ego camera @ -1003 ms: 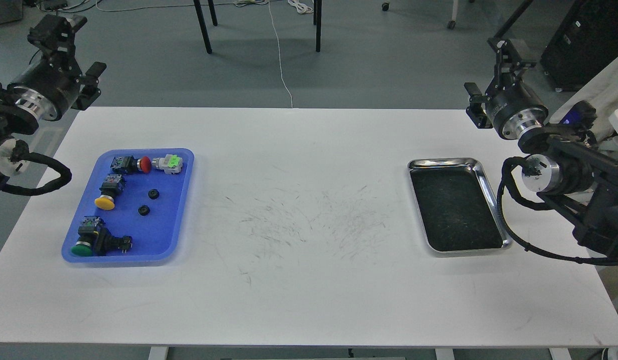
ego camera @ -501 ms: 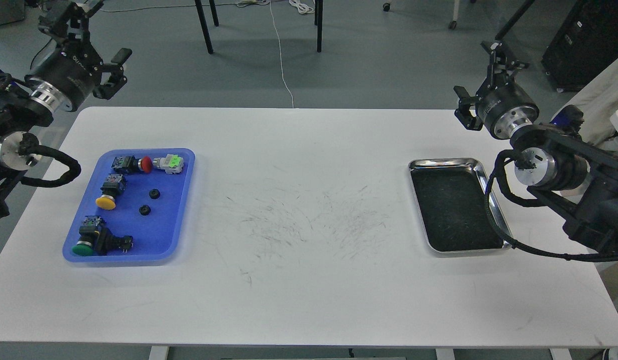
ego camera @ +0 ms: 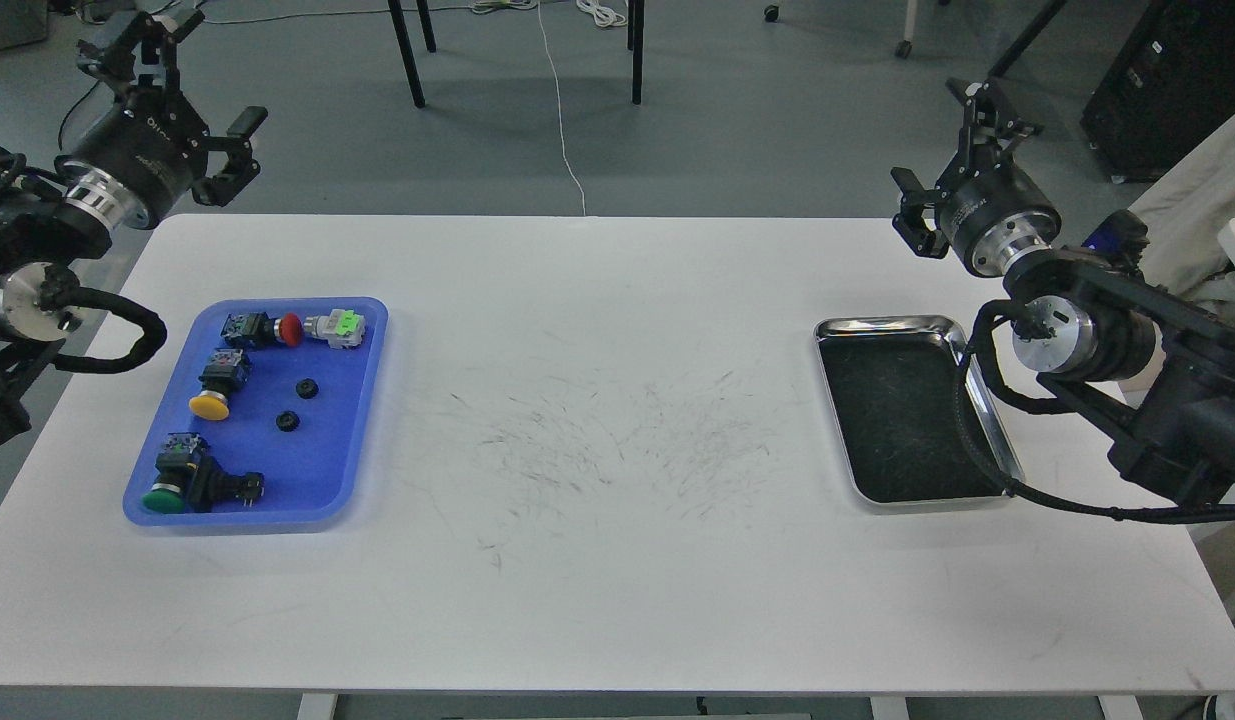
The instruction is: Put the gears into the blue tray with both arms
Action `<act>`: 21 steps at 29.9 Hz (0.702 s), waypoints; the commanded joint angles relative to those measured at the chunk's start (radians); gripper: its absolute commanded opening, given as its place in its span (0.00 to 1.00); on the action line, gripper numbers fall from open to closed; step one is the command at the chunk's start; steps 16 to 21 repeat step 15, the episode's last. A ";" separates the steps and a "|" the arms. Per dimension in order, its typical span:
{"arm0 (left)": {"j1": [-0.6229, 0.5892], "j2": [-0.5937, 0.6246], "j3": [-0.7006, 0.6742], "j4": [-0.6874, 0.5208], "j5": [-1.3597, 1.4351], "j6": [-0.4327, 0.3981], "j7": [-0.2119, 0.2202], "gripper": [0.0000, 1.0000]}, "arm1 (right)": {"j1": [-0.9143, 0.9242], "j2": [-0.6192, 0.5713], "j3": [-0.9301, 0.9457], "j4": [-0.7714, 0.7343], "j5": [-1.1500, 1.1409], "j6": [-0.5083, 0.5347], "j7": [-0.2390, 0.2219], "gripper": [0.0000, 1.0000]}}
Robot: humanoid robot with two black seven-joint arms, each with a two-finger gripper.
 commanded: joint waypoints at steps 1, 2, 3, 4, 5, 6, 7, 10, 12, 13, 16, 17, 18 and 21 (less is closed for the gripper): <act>0.014 -0.010 -0.012 -0.012 0.001 0.000 0.013 0.99 | -0.002 -0.001 0.002 0.000 -0.003 0.000 0.000 0.99; 0.014 -0.013 -0.013 -0.010 -0.001 0.000 0.023 0.99 | -0.003 -0.001 0.002 0.000 -0.003 0.000 0.000 0.99; 0.016 -0.013 -0.021 -0.004 -0.004 0.000 0.024 0.99 | -0.005 -0.001 0.000 0.001 -0.003 0.000 0.000 0.99; 0.019 -0.014 -0.030 -0.003 -0.005 0.000 0.024 0.99 | -0.005 -0.001 0.000 0.001 -0.003 0.000 0.000 0.99; 0.021 -0.016 -0.041 -0.001 -0.007 0.000 0.024 0.99 | -0.005 -0.001 0.000 0.001 -0.003 0.000 0.000 0.99; 0.024 -0.023 -0.052 0.002 -0.005 0.000 0.025 0.99 | -0.005 -0.001 0.000 0.000 -0.003 0.000 0.000 0.99; 0.027 -0.034 -0.052 0.003 -0.007 0.000 0.028 0.99 | -0.005 -0.001 0.000 -0.007 -0.003 0.000 0.000 0.99; 0.027 -0.046 -0.056 0.025 -0.005 0.000 0.030 0.99 | -0.005 -0.001 -0.001 0.000 -0.003 0.003 0.000 0.99; 0.027 -0.051 -0.056 0.036 -0.005 0.000 0.030 0.99 | -0.003 0.000 -0.001 0.003 -0.003 0.006 0.000 0.99; 0.028 -0.060 -0.056 0.040 -0.005 0.000 0.030 0.99 | -0.003 0.000 -0.001 0.001 -0.004 0.006 0.000 0.99; 0.030 -0.077 -0.056 0.048 -0.005 0.000 0.030 0.99 | 0.000 0.000 -0.001 -0.007 -0.004 0.006 0.000 0.99; 0.030 -0.077 -0.056 0.048 -0.005 0.000 0.030 0.99 | 0.000 0.000 -0.001 -0.007 -0.004 0.006 0.000 0.99; 0.030 -0.077 -0.056 0.048 -0.005 0.000 0.030 0.99 | 0.000 0.000 -0.001 -0.007 -0.004 0.006 0.000 0.99; 0.030 -0.077 -0.056 0.048 -0.005 0.000 0.030 0.99 | 0.000 0.000 -0.001 -0.007 -0.004 0.006 0.000 0.99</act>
